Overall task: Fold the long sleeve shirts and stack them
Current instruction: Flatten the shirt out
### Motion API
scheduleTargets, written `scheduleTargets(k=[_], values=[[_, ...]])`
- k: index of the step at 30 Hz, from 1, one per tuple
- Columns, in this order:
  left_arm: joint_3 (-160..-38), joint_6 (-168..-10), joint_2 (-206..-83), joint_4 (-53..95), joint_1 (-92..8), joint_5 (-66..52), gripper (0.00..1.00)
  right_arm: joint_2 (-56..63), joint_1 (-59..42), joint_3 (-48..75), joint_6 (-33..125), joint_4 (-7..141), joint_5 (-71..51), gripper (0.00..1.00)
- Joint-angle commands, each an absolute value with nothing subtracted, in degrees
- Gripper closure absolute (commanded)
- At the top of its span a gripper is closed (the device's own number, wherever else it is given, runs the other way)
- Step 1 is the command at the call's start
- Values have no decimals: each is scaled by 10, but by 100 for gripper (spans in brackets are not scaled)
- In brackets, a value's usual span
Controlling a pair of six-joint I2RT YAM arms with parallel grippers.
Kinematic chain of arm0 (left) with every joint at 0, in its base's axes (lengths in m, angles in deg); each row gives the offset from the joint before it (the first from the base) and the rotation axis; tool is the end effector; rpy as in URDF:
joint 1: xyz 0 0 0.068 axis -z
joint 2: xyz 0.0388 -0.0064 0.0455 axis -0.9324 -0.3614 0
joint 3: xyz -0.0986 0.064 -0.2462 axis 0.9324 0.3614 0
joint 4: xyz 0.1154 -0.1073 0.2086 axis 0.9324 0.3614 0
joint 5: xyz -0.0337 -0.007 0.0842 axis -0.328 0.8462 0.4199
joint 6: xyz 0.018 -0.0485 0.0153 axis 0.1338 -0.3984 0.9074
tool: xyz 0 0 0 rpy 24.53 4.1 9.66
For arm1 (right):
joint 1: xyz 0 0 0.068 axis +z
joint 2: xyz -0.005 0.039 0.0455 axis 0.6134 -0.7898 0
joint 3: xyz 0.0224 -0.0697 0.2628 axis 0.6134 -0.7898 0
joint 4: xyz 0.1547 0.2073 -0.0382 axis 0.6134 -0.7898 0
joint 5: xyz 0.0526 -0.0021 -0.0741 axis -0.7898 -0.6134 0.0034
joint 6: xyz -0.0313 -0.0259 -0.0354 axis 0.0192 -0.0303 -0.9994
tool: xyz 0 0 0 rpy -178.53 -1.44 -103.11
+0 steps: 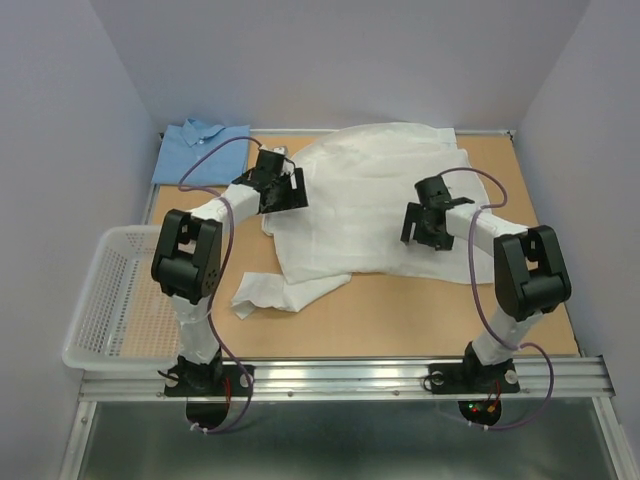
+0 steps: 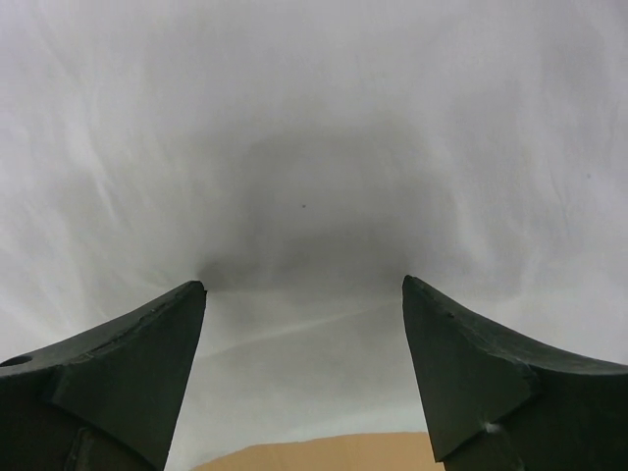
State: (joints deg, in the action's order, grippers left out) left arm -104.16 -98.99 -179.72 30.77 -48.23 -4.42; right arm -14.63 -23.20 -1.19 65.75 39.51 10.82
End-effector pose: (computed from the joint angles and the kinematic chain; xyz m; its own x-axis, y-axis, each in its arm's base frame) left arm 0.4049 -0.1559 0.2028 -0.7254 -0.1115 -0.6792 0.1671 0.9288 -0.3309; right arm 0.3260 0.0770 0.1698 -0.8649 0.2266 -0.4479 0.2551 0.9669 -0.0035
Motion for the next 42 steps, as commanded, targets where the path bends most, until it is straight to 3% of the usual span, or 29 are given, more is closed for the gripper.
scheduleTargets(k=[1,7,15,19,34,36,37,38,40,42], values=[[-1028,-966,-1685,308,-482,-42,10,-104,-205,32,597,410,72,13],[-982,-986,-1576,359,-501,-33,10,-19,-16,41,504,415,67,14],[-968,-972,-1534,412,-562,-56,10,-71,212,68,471,473,41,21],[-958,-966,-1513,424,-595,-64,10,-118,269,92,456,499,37,33],[-952,-961,-1475,427,-630,-124,10,-257,315,172,421,566,33,34],[-953,-961,-1472,426,-630,-130,10,-270,315,186,417,565,39,56],[-955,-961,-1468,426,-630,-130,10,-269,314,188,418,565,40,80],[-957,-959,-1464,426,-630,-129,10,-261,315,186,420,564,40,88],[-963,-954,-1456,427,-630,-125,10,-223,315,180,424,555,45,99],[-968,-951,-1451,429,-630,-124,10,-176,314,186,428,514,38,99]])
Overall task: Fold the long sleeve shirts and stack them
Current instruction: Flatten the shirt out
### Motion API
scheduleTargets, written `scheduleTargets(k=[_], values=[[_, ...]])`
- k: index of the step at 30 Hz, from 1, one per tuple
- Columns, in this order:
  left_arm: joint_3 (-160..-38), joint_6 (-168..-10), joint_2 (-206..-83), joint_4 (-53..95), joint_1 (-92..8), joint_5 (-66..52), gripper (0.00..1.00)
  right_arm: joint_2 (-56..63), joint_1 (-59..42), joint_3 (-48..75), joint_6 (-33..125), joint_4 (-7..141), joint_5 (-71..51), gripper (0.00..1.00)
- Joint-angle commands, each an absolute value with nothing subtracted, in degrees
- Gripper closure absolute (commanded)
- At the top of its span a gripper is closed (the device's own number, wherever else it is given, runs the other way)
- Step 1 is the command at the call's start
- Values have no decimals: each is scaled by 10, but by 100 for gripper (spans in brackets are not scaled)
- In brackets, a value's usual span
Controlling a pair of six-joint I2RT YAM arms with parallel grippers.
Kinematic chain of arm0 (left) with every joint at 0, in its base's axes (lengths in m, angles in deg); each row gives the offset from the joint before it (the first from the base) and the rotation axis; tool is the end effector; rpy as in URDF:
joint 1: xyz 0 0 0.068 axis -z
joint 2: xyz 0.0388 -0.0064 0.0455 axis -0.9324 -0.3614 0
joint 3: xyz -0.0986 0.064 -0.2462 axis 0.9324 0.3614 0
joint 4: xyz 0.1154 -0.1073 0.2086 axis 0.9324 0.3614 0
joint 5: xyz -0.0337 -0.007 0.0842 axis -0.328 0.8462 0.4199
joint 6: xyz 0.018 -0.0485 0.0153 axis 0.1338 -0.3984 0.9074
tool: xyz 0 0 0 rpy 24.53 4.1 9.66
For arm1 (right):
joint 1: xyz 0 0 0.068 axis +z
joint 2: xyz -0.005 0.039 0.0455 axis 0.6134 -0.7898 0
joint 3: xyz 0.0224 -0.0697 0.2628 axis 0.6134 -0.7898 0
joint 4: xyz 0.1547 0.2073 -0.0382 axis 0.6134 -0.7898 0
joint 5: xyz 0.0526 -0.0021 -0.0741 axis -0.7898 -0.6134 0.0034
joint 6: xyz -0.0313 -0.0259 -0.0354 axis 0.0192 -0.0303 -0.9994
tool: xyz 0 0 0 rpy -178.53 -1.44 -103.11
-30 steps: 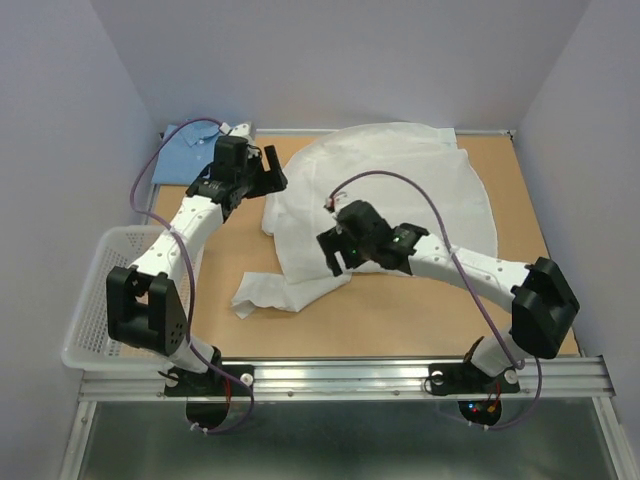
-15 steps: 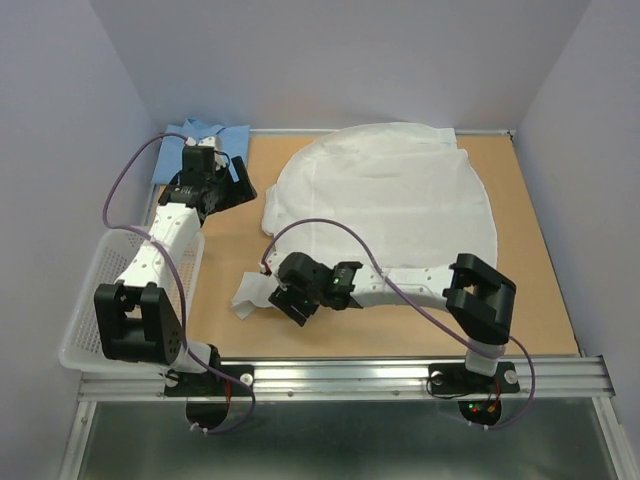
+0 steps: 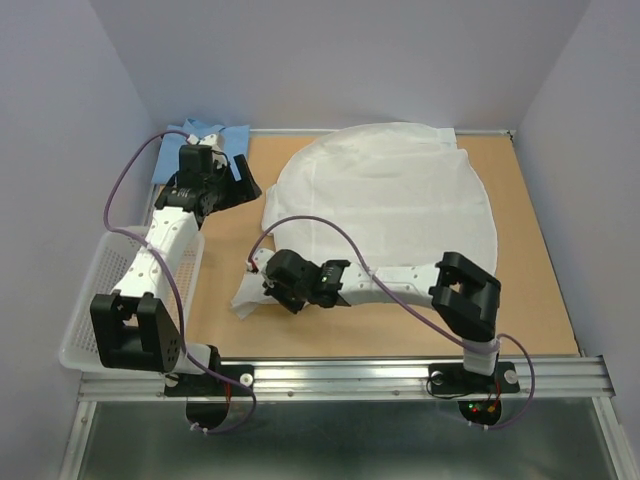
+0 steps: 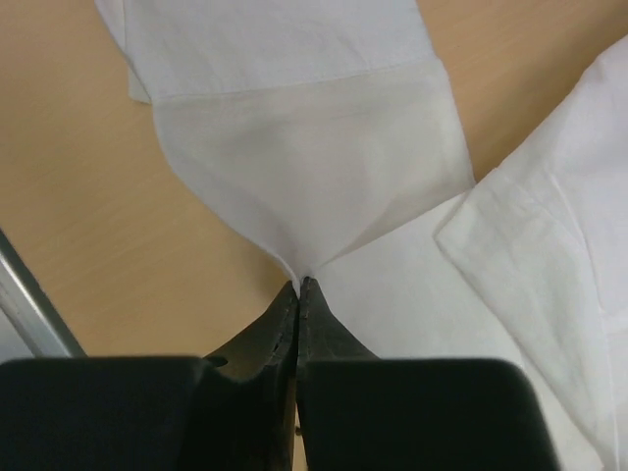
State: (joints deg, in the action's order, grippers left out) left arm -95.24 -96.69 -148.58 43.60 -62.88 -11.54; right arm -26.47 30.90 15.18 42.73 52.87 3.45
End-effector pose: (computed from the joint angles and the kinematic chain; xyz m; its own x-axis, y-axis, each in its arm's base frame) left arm 0.3149 -0.0407 0.3268 -0.5880 -0.2561 -0.7673 0.1012 0.9178 -0.3839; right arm 0.1570 0.3939 0.1916 -0.3293 -0.6710 -0.6644 -0.8854 0.4639 -0.0296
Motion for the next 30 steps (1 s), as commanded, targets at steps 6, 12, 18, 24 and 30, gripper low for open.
scheduleTargets(k=[6,12,18,24,30], values=[[-968,-936,-1445,430,-628,-126,10,-109,314,301,437,328,-43,99],[-951,-932,-1449,429,-619,-130,10,-76,313,336,455,265,-56,99],[-892,-940,-1443,423,-598,-143,10,-89,300,248,477,281,-24,99],[-824,-961,-1421,404,-571,-152,10,-77,269,169,505,335,-24,99],[-791,-983,-1424,388,-530,-146,10,-51,236,160,497,346,3,99]])
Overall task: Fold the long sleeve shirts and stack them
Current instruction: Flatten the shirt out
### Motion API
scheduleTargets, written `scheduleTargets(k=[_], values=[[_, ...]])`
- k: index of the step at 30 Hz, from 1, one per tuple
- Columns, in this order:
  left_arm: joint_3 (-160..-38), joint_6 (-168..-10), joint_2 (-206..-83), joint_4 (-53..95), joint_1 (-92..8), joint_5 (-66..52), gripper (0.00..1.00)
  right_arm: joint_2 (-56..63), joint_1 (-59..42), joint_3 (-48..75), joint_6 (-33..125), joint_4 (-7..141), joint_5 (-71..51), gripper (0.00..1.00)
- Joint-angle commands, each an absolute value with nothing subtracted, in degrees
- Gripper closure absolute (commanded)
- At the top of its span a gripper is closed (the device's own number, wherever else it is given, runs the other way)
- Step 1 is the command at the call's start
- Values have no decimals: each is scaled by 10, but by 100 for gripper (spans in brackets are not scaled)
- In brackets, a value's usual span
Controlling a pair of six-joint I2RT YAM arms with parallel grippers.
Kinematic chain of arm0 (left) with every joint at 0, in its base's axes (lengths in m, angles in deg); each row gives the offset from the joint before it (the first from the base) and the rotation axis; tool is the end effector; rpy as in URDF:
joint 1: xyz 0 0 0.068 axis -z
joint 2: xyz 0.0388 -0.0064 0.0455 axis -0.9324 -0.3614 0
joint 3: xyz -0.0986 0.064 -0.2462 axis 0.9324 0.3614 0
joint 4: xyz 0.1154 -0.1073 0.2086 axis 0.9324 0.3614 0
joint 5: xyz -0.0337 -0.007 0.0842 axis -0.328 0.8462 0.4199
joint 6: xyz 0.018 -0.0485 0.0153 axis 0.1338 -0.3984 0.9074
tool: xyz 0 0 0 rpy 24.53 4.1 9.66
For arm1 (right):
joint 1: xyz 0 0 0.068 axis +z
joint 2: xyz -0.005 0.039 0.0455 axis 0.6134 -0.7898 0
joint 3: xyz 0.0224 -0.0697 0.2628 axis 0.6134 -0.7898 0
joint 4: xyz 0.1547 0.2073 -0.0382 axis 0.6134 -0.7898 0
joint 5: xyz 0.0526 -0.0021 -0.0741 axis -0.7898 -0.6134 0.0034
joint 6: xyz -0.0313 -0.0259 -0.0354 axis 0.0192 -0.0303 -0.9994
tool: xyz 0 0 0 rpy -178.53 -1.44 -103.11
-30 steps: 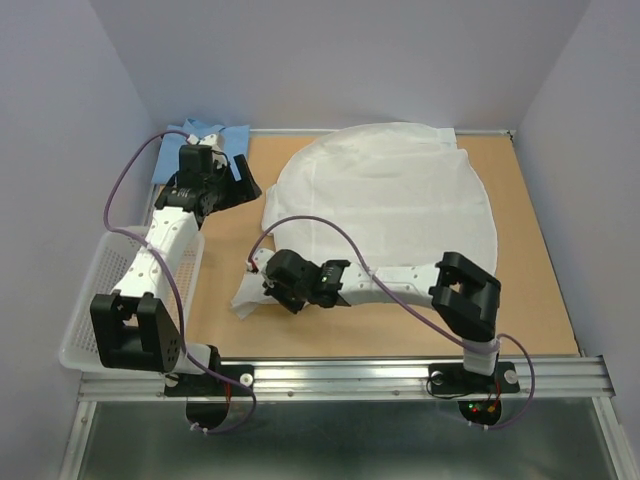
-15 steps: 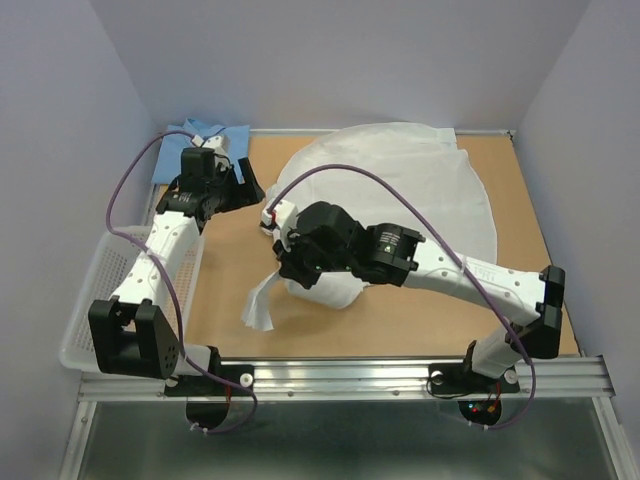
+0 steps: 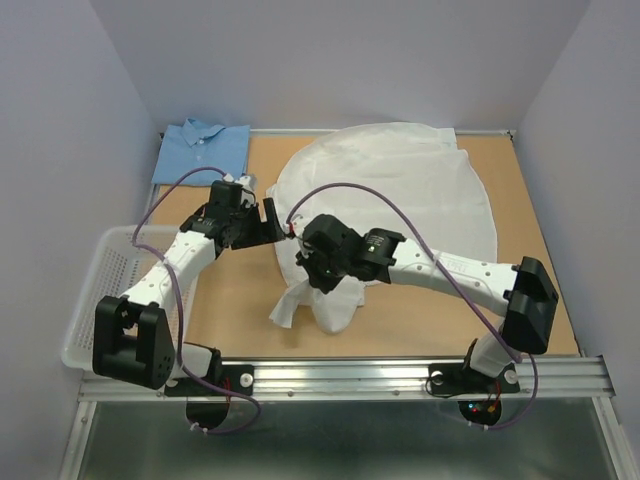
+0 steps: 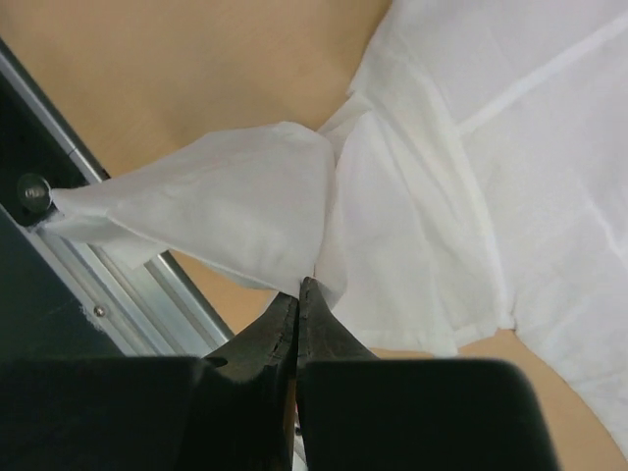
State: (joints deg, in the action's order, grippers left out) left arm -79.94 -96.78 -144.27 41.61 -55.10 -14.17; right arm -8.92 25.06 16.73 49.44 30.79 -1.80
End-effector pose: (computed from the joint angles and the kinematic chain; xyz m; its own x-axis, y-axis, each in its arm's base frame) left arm 0.2747 -0.0768 0.2608 -0.7372 -0.1427 -0.6604 0.1935 0.8919 -0.4087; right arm 0.1624 0.3170 0.2872 -0.5112 -0.6037 -0.6117 -0.8101 0.5761 0.1084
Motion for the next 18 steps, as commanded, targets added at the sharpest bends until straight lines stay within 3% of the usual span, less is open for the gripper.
scheduleTargets(k=[1,18], values=[[-787,-985,-1427,388,-518,-142,10,-54,235,157,495,346,3,99],[-778,-1008,-1447,361,-498,-107,11,-47,108,248,435,361,173,99]])
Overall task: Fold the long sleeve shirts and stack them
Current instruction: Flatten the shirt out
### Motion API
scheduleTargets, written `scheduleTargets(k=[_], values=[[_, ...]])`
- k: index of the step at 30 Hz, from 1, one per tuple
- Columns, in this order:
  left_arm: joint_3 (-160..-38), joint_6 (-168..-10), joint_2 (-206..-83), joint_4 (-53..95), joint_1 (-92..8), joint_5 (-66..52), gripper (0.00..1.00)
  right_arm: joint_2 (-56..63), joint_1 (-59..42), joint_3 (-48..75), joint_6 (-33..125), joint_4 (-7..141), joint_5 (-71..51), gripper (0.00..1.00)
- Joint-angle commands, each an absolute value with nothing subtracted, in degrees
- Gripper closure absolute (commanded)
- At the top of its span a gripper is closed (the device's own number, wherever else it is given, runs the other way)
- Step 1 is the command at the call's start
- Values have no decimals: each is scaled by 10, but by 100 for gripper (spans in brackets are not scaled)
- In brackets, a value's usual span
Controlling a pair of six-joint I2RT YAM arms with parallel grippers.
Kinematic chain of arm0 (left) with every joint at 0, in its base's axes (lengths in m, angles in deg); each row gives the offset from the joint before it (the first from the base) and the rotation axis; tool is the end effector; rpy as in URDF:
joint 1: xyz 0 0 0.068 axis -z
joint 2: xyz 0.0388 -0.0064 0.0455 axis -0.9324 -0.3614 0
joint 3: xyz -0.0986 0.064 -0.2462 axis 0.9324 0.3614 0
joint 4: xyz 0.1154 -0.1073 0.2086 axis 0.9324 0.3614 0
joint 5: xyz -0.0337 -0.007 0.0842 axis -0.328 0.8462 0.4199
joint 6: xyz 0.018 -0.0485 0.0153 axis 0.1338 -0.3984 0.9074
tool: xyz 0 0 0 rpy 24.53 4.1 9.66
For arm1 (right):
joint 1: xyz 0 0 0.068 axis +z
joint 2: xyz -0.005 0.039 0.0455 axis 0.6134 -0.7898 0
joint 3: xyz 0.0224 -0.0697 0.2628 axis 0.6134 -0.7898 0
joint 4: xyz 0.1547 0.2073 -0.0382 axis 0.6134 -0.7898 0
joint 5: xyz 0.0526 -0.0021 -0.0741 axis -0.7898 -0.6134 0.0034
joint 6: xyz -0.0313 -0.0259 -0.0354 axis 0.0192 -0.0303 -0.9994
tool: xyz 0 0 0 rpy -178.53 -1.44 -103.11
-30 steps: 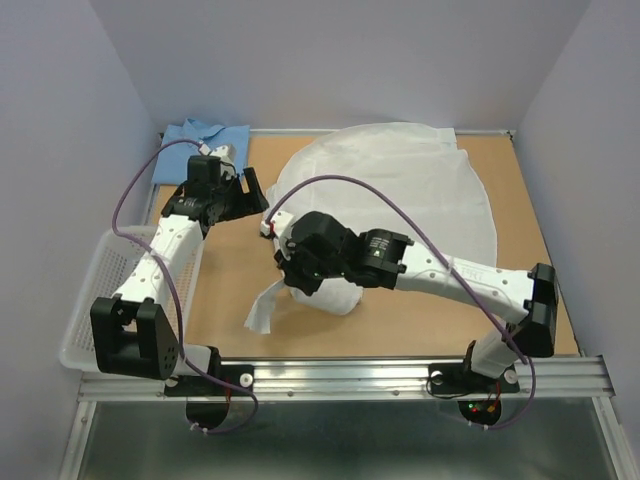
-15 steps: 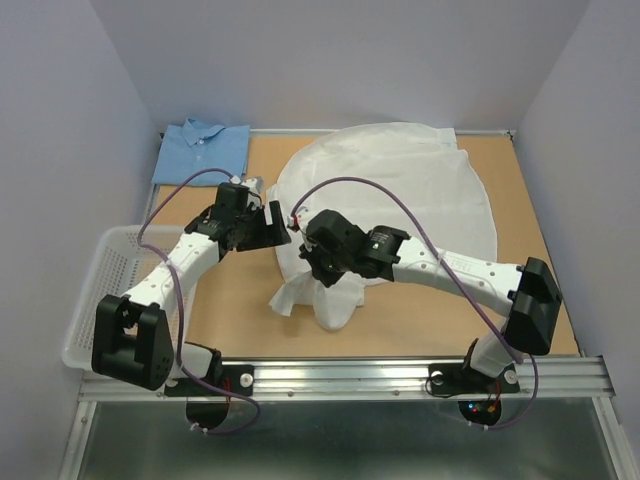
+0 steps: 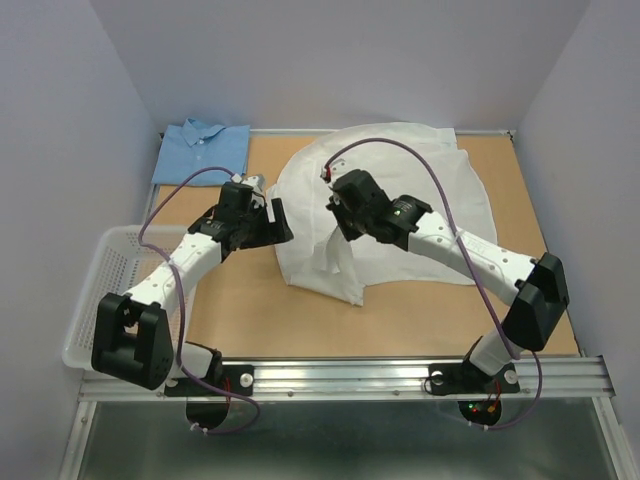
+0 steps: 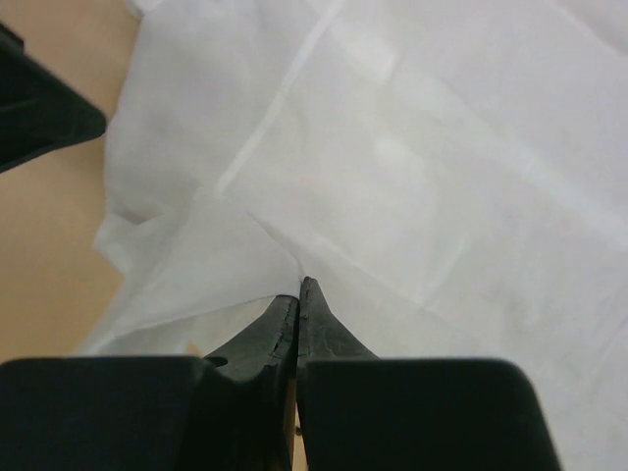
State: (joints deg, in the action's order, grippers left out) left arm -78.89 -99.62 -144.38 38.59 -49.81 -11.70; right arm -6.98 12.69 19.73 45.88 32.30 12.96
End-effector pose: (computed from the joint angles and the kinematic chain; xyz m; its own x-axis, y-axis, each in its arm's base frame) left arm 0.2690 -0.1011 0.2584 -0.7298 -0.1316 -0.6709 0.2257 0.8799 -0.4181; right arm 0.2328 0.2682 0.3184 -0.5221 -0.4538 -0.7221 -0.5715 0.8146 -0.0987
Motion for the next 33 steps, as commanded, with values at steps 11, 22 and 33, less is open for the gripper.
scheduleTargets(k=[11,22,33], values=[[-760,-994,-1498,332,-493,-102,11,-83,54,361,419,399,180,99],[-721,-898,-1430,243,-465,-125,10,-76,31,359,421,400,90,99],[-729,-949,-1402,242,-470,-65,11,25,32,160,497,317,-208,100]])
